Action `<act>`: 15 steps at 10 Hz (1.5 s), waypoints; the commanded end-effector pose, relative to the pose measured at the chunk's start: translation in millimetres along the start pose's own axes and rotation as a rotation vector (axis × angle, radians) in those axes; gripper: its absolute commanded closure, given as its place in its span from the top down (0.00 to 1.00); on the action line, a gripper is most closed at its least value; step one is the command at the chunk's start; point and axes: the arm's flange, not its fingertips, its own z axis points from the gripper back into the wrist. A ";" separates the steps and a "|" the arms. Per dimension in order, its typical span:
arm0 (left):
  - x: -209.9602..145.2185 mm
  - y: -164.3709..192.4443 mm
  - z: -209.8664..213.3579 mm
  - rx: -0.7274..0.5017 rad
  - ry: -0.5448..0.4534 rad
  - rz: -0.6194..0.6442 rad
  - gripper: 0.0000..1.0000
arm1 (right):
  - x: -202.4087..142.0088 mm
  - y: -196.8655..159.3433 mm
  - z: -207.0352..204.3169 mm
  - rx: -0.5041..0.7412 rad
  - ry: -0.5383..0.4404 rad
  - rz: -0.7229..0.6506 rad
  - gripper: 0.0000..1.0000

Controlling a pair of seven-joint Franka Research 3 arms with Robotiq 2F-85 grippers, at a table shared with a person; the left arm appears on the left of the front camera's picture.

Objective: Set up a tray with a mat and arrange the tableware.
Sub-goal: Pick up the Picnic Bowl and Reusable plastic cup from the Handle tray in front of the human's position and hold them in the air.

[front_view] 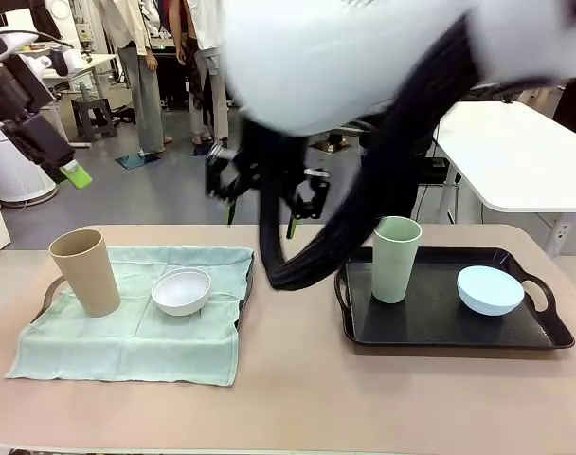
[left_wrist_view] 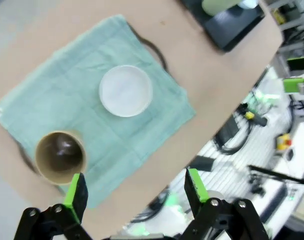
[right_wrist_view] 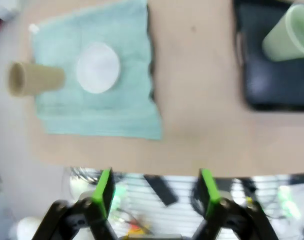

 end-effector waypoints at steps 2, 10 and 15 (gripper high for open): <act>12.8 -8.8 -19.3 -0.173 0.013 0.227 1.00 | -27.0 -159.9 15.4 0.308 -0.097 -0.261 0.85; 4.0 -6.4 -42.7 -0.169 0.076 0.183 1.00 | 62.9 -206.4 111.7 0.426 0.043 -0.465 0.85; -10.9 -5.5 -32.2 -0.233 0.020 0.101 1.00 | 75.2 -314.2 154.6 0.225 0.109 -0.163 0.85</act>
